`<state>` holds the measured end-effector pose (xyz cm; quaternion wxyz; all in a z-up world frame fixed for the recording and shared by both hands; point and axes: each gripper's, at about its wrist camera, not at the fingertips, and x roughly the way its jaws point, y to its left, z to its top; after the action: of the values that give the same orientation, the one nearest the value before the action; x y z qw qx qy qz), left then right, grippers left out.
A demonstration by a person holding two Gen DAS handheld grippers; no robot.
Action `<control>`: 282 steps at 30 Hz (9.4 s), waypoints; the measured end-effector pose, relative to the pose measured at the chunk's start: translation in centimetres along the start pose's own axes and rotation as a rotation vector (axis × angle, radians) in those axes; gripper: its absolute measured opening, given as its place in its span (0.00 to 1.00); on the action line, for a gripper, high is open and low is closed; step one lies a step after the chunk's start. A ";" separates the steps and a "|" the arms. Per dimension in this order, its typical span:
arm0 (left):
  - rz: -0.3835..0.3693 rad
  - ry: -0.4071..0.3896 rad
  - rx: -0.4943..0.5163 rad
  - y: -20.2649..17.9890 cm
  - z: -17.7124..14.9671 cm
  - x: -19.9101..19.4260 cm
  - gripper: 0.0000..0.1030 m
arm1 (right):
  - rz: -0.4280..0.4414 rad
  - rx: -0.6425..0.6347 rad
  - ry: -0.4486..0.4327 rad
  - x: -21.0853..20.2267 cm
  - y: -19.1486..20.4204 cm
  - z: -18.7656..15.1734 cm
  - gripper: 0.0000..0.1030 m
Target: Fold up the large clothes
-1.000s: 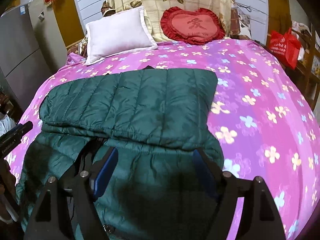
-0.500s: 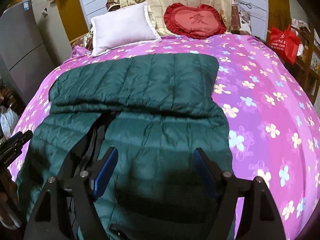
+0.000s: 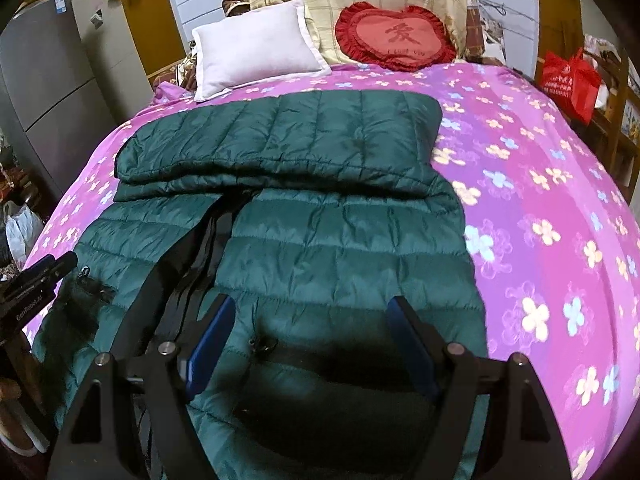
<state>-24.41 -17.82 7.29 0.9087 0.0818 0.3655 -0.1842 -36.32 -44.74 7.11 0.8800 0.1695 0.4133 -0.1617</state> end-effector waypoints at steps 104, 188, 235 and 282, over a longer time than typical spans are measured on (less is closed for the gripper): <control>-0.040 0.105 -0.052 4.6 2.9 2.4 0.46 | -0.038 0.021 0.059 0.0 -7.3 0.9 0.84; -0.211 0.282 -0.199 12.0 -7.0 -0.4 0.51 | 0.168 -0.067 0.163 -3.2 -7.1 -9.6 0.96; -0.391 -0.009 -0.162 8.8 5.5 -6.9 0.00 | 0.428 0.018 -0.171 -9.8 -9.3 -0.6 0.26; -0.159 0.056 -0.153 -0.7 17.3 16.9 0.48 | 0.090 -0.043 -0.168 11.5 -3.3 24.5 0.86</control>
<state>-2.45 -27.98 7.95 0.8844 -0.0120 0.4089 -0.2247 -14.26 -59.88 12.31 0.9213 0.1551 0.3335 -0.1266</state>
